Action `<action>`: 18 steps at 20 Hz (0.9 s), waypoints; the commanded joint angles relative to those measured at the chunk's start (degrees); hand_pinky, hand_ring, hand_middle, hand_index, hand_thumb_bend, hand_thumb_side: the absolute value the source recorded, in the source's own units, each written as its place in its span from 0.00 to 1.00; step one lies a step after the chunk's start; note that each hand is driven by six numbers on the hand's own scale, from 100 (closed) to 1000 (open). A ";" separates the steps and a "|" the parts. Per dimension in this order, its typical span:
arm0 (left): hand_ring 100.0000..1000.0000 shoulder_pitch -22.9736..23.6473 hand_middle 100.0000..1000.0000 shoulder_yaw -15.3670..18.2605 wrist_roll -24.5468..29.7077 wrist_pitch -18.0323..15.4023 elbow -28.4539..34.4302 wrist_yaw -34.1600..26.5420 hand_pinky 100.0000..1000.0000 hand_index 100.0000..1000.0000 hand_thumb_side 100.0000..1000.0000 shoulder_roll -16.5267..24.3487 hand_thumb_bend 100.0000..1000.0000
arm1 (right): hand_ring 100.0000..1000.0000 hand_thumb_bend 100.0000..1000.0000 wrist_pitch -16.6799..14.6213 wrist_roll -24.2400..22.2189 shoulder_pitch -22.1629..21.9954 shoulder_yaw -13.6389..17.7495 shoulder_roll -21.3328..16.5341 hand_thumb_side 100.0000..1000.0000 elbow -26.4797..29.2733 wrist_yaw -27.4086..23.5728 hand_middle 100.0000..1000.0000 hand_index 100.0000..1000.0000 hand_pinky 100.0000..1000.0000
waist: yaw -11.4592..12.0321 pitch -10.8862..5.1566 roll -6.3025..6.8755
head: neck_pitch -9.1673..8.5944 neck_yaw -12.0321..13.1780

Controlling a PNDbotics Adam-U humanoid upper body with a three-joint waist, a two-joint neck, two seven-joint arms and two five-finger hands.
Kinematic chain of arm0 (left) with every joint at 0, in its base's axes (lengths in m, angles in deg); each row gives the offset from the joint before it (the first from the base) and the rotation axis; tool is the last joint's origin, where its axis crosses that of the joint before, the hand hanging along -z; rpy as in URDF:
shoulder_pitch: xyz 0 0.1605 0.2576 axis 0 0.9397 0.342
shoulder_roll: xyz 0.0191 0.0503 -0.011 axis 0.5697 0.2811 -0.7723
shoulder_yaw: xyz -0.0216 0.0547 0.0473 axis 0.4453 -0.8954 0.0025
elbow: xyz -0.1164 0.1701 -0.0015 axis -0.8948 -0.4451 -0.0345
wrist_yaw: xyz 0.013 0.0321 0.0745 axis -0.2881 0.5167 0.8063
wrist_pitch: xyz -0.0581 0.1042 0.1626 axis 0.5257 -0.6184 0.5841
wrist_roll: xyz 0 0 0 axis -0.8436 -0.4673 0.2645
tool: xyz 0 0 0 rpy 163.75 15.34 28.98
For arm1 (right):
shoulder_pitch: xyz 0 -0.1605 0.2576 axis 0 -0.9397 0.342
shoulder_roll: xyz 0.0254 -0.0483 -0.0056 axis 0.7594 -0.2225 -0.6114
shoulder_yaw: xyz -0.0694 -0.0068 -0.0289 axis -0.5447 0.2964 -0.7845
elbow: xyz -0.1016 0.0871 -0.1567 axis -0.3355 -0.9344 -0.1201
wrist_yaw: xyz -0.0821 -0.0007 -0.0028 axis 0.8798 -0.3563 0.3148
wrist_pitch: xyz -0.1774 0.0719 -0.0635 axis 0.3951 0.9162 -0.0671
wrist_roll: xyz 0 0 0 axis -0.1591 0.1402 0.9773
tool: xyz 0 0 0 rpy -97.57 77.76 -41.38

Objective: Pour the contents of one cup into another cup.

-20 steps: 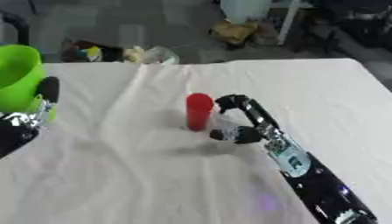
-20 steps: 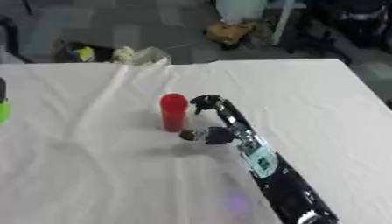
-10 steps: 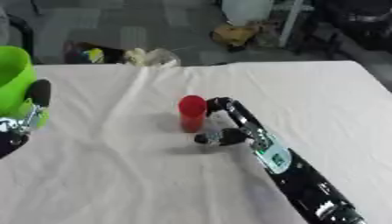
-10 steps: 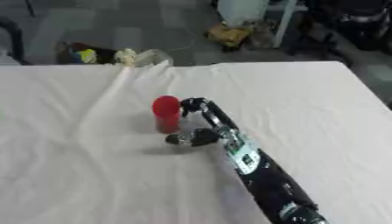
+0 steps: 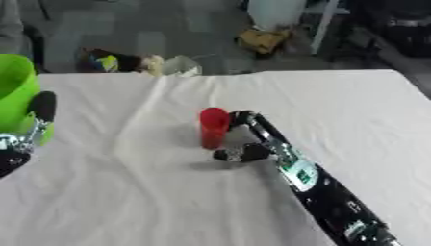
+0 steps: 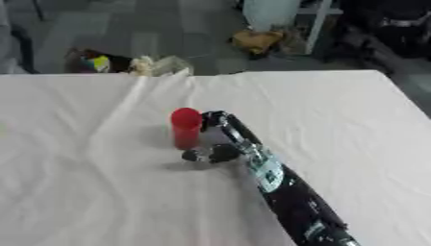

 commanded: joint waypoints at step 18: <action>0.42 -0.81 0.46 -0.15 0.35 0.47 2.47 -0.86 0.09 0.74 0.42 0.01 0.00 | 0.73 0.80 0.00 1.91 3.99 1.33 -1.35 0.53 -3.29 1.96 0.47 0.74 0.76 | 2.10 -0.55 0.57 | -1.12 -0.56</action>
